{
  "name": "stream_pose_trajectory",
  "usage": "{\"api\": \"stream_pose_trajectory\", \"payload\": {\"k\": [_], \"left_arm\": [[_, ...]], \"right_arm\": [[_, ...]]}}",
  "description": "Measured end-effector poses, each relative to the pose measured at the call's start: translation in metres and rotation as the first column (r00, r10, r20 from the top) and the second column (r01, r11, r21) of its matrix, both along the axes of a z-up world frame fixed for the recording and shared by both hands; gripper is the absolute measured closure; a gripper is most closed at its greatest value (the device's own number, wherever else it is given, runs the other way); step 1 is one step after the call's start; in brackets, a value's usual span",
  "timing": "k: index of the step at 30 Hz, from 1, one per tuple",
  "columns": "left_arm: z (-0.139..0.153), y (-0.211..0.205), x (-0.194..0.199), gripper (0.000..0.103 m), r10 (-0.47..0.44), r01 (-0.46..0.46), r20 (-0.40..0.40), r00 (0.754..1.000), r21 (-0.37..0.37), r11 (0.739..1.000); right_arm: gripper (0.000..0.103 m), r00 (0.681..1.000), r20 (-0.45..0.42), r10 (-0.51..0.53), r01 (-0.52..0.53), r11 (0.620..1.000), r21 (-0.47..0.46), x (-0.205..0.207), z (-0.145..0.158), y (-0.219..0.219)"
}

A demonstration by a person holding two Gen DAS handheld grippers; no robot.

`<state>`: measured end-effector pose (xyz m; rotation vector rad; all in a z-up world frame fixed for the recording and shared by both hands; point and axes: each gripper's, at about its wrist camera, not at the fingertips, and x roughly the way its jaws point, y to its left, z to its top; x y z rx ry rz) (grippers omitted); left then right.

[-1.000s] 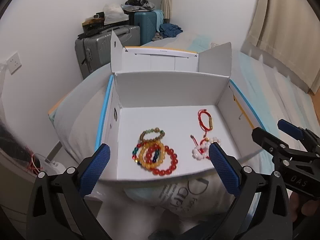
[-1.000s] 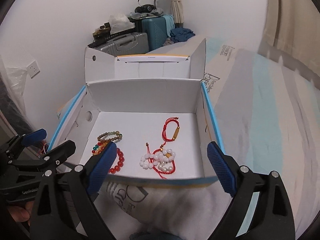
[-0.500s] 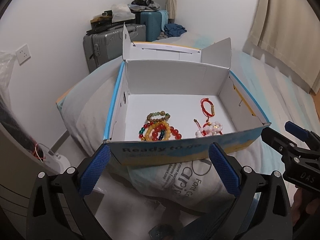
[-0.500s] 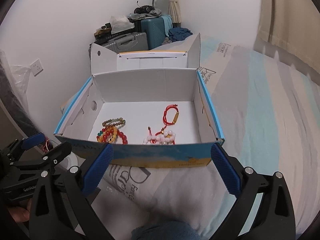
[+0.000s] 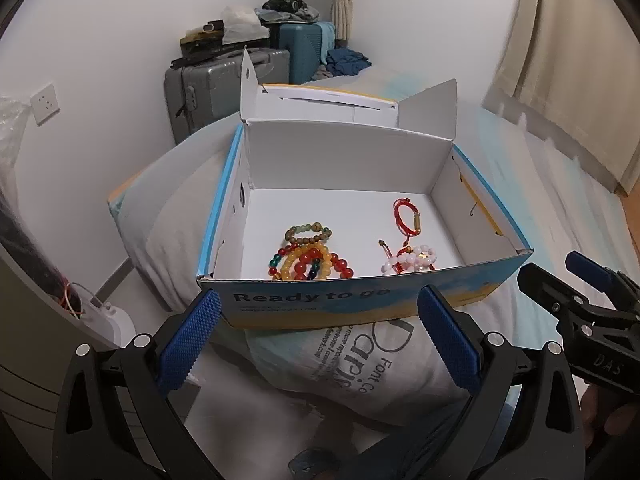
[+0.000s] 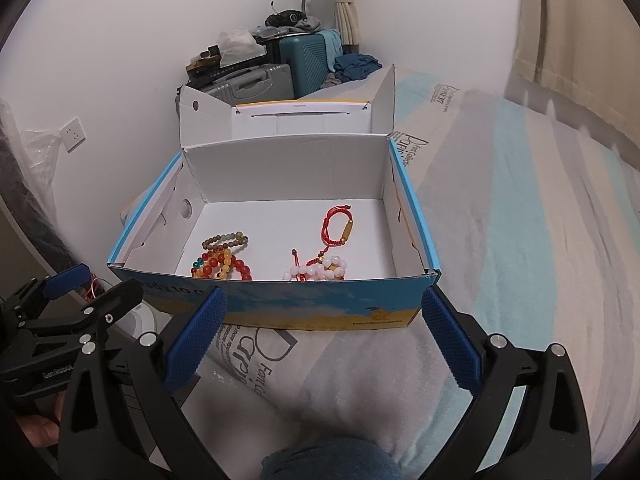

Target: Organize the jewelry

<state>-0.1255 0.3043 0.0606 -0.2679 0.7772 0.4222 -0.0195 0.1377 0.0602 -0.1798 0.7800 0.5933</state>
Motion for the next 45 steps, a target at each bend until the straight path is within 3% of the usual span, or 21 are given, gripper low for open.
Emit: {"api": "stream_pose_trajectory", "payload": {"k": [4, 10, 18, 24, 29, 45], "left_arm": [[-0.001, 0.003, 0.0, 0.006, -0.009, 0.009, 0.016, 1.0, -0.055, 0.998], [-0.001, 0.003, 0.003, 0.006, 0.014, -0.014, 0.012, 1.0, -0.024, 1.0], [-0.006, 0.004, 0.006, 0.006, 0.017, -0.017, 0.0, 1.0, -0.041, 0.999], [-0.008, 0.002, 0.011, 0.006, 0.058, -0.058, -0.042, 0.997, 0.008, 0.998], [-0.009, 0.005, 0.01, 0.006, 0.041, -0.042, -0.029, 0.999, -0.025, 0.999], [-0.007, -0.009, 0.011, 0.006, 0.011, -0.01, -0.029, 1.0, 0.041, 0.999]], "right_arm": [[0.009, 1.0, -0.002, 0.002, -0.002, 1.0, -0.002, -0.001, 0.0, 0.0], [0.009, 1.0, -0.005, 0.002, -0.002, 1.0, -0.005, -0.001, -0.001, 0.0], [0.009, 1.0, -0.011, -0.002, 0.002, 1.0, -0.006, 0.0, -0.001, 0.001], [0.009, 1.0, -0.011, -0.001, 0.001, 1.0, -0.008, 0.001, -0.001, 0.001], [0.009, 1.0, -0.014, -0.002, 0.002, 1.0, -0.008, 0.001, -0.002, 0.001], [0.009, 1.0, -0.027, -0.004, 0.004, 1.0, -0.007, 0.004, -0.008, 0.0]]}}
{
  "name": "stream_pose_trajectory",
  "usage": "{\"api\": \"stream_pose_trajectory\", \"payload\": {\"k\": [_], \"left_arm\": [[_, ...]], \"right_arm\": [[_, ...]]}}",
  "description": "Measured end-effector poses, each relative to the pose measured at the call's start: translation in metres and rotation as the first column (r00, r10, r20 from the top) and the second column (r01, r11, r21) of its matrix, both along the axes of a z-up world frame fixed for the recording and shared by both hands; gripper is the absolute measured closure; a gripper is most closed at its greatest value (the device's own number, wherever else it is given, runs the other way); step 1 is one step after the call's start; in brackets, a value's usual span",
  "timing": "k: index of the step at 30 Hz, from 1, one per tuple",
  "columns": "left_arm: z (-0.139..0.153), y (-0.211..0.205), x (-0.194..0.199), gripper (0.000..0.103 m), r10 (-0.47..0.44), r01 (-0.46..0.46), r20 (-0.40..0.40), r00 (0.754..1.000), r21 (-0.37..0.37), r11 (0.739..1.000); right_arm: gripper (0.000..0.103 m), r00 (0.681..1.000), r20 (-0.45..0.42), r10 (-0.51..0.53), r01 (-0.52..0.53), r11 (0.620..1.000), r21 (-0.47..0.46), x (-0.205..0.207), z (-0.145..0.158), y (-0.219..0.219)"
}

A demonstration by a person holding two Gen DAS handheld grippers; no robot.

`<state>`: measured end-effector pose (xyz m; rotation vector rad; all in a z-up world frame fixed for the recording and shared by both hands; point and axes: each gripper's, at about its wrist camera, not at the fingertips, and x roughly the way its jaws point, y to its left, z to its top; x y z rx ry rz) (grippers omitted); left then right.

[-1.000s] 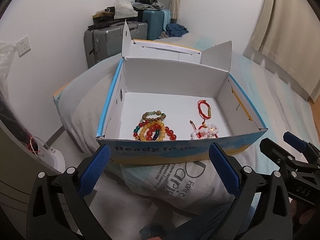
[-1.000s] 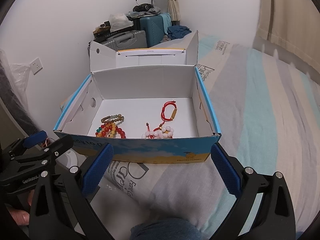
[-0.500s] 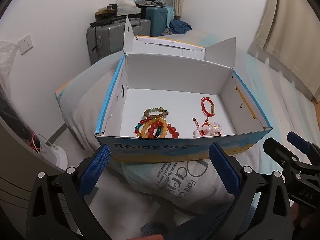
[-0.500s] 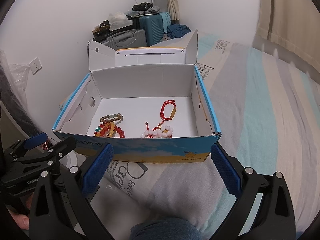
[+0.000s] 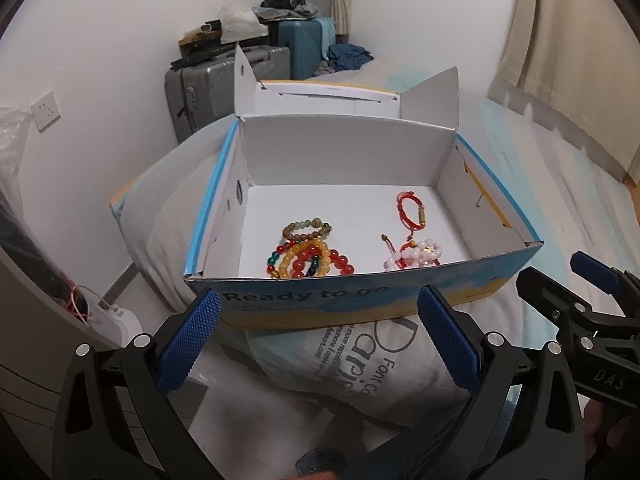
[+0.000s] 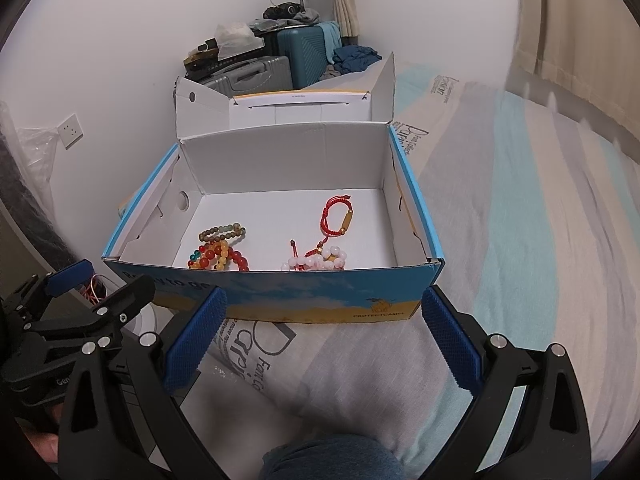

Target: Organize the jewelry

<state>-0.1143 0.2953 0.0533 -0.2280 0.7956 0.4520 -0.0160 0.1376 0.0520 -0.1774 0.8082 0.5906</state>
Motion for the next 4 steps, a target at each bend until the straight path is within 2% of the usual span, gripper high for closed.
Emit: {"api": "stream_pose_trajectory", "payload": {"k": [4], "left_arm": [[-0.0006, -0.0015, 0.0004, 0.006, 0.001, 0.0, -0.019, 1.0, 0.027, 1.0]], "right_arm": [[0.009, 1.0, -0.001, 0.0, 0.0, 1.0, 0.001, 0.0003, -0.0009, 0.0001]]}}
